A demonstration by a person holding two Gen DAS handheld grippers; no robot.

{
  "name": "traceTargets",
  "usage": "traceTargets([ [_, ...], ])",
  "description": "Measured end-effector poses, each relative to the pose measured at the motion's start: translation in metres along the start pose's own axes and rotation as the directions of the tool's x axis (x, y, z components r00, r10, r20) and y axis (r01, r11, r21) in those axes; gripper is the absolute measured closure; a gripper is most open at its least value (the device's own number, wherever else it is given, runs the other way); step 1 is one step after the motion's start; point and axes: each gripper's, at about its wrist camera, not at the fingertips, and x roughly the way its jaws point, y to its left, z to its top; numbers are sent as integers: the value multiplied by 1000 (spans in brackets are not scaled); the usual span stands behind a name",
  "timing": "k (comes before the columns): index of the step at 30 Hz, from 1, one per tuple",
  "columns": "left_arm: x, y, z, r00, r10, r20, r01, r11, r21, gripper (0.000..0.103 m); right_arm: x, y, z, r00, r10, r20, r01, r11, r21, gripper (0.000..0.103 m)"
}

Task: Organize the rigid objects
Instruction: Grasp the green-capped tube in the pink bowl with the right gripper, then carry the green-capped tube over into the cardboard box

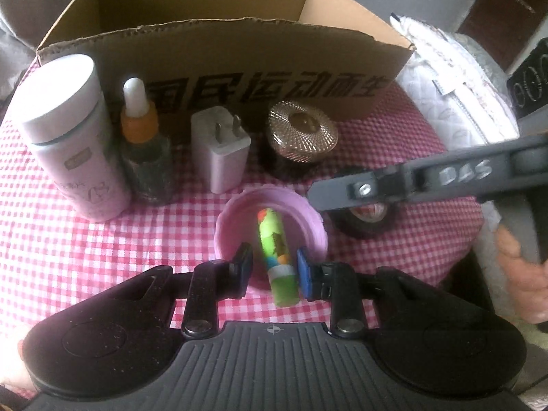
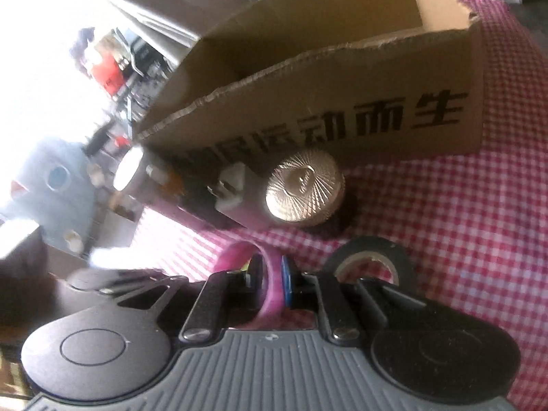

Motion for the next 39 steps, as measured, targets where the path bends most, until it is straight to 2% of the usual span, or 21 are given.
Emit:
traceTargets([
  [3,0,0,2,1000,2,2,-2,1000,0,75,4,0,7,997,74,-35,-72,996,52,90],
  [8,2,2,-1,1000,8,1,-8,1000,-5,78,26,-4,4,979,164,-117,-144,975,167,89],
  [12,2,4,-1,1000,17,5,-17,1000,2,87,36,-6,4,976,175,-130,-145,966,212,88],
  [17,-4,8,-5,1000,12,29,-12,1000,-3,88,42,-7,5,974,185,-129,-148,956,252,87],
  [19,-9,9,-7,999,3,41,-2,1000,-11,88,41,-8,5,974,193,-122,-154,950,271,85],
  [21,-15,12,-9,998,7,64,-6,1000,-9,88,36,-10,5,974,198,-113,-158,944,288,72],
  [23,-23,13,-11,996,10,90,-10,1000,-9,88,34,-11,2,974,203,-100,-164,939,302,67],
  [30,-53,9,-17,983,1,181,-1,1000,3,88,21,-5,-4,966,255,-41,-229,919,321,67],
  [36,-89,6,-20,960,18,280,-23,1000,16,88,-3,12,-8,947,315,66,-322,915,242,71],
  [39,-105,4,-22,947,20,319,-28,999,21,88,-12,16,-7,930,354,99,-367,898,242,71],
])
